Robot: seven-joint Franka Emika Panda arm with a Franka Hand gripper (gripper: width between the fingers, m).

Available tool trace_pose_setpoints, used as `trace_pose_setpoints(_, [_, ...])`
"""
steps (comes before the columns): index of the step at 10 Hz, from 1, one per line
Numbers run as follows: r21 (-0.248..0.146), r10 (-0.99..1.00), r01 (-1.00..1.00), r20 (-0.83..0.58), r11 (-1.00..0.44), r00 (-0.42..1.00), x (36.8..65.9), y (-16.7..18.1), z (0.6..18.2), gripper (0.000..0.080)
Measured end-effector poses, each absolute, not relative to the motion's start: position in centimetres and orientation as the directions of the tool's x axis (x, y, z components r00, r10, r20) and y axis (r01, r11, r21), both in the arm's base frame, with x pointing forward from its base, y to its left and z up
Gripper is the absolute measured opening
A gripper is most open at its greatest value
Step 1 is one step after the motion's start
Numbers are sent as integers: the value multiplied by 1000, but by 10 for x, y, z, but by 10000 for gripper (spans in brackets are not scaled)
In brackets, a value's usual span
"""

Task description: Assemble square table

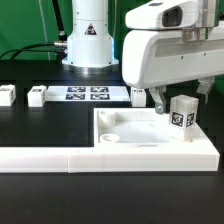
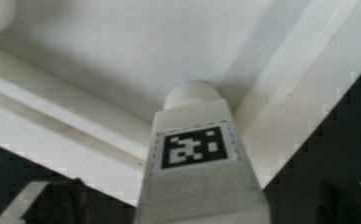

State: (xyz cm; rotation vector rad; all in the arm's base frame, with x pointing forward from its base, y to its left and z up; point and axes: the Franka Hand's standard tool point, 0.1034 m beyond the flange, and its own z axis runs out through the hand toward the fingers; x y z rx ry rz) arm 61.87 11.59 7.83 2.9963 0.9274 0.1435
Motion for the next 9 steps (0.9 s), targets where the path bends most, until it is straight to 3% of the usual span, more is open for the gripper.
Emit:
trace_pose_setpoints(2, [29, 574, 574, 86, -818, 814, 619, 115, 78, 637])
trace_pose_setpoints(4, [26, 540, 540, 88, -841, 837, 619, 115, 78, 287])
trace_pose_setpoints(6, [23, 522, 523, 88, -852, 848, 618, 116, 78, 289])
trace_pose_setpoints(9, [-12, 276, 278, 110, -960, 955, 619, 114, 77, 289])
